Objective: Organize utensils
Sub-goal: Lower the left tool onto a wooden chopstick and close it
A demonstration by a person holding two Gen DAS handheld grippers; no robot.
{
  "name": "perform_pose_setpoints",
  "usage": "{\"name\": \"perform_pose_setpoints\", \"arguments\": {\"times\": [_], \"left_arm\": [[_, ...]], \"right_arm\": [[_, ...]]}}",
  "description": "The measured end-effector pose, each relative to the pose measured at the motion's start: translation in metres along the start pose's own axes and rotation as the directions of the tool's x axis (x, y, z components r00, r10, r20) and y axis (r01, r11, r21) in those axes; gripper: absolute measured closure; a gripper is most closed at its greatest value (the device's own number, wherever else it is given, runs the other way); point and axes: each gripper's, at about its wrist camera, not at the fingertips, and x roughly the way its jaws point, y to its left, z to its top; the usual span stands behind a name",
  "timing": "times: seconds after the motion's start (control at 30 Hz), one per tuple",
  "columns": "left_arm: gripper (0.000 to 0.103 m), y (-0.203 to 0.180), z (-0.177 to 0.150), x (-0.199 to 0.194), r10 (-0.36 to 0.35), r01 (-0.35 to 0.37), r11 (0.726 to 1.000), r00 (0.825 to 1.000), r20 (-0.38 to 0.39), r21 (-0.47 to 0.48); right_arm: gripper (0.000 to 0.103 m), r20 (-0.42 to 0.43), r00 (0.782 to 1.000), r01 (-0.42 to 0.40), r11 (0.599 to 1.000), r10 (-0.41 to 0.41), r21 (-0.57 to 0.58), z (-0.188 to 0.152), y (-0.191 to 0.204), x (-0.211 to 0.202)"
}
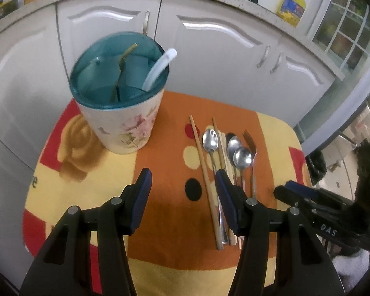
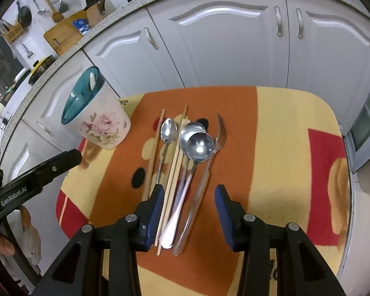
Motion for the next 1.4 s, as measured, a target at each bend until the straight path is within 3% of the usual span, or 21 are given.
{"name": "perform_pose_setpoints", "arguments": {"times": [0.27, 0.73, 0.8, 1.03, 1.17, 1.23, 1.33, 1.4], "left_arm": [[0.050, 0.000, -0.001, 0.022, -0.003, 0.003, 1.000, 0.999, -0.046, -0.002], [0.050, -0.010, 0.022, 0.070, 0.040, -0.039, 0.999, 0.994, -0.098, 0.014], [0.050, -0.011, 0.026, 0.078, 0.042, -0.040, 0.999, 0.994, -0.103, 0.018], [0.051, -0.020, 0.034, 0.110, 0.054, -0.048, 0.998, 0.986, -0.155, 0.043], [0.066, -0.022, 0.033, 0.122, 0.051, -0.042, 0.998, 0.982, -0.181, 0.052], [0.076, -0.022, 0.031, 0.126, 0.063, -0.052, 0.997, 0.981, -0.182, 0.062], [0.093, -0.021, 0.030, 0.125, 0.012, -0.001, 0.998, 0.983, -0.183, 0.061], [0.096, -0.018, 0.027, 0.123, -0.009, 0.018, 0.999, 0.983, -0.185, 0.049]], "right_arm": [[0.067, 0.004, 1.000, -0.004, 1.000, 0.004, 0.021, 0.010, -0.019, 0.023], [0.069, -0.022, 1.000, 0.022, 0.997, -0.021, 0.072, 0.068, -0.039, 0.072], [0.079, -0.039, 0.999, 0.023, 0.998, -0.020, 0.064, 0.068, -0.043, 0.076], [0.085, -0.055, 0.998, 0.030, 0.998, -0.027, 0.062, 0.062, -0.064, 0.072], [0.085, -0.058, 0.998, 0.026, 0.997, -0.022, 0.073, 0.061, -0.074, 0.070], [0.085, -0.062, 0.998, -0.022, 0.995, 0.029, 0.100, 0.062, -0.078, 0.071], [0.085, -0.056, 0.998, -0.034, 0.992, 0.041, 0.121, 0.062, -0.081, 0.072], [0.076, -0.053, 0.997, -0.048, 0.991, 0.055, 0.126, 0.063, -0.081, 0.074]]}}
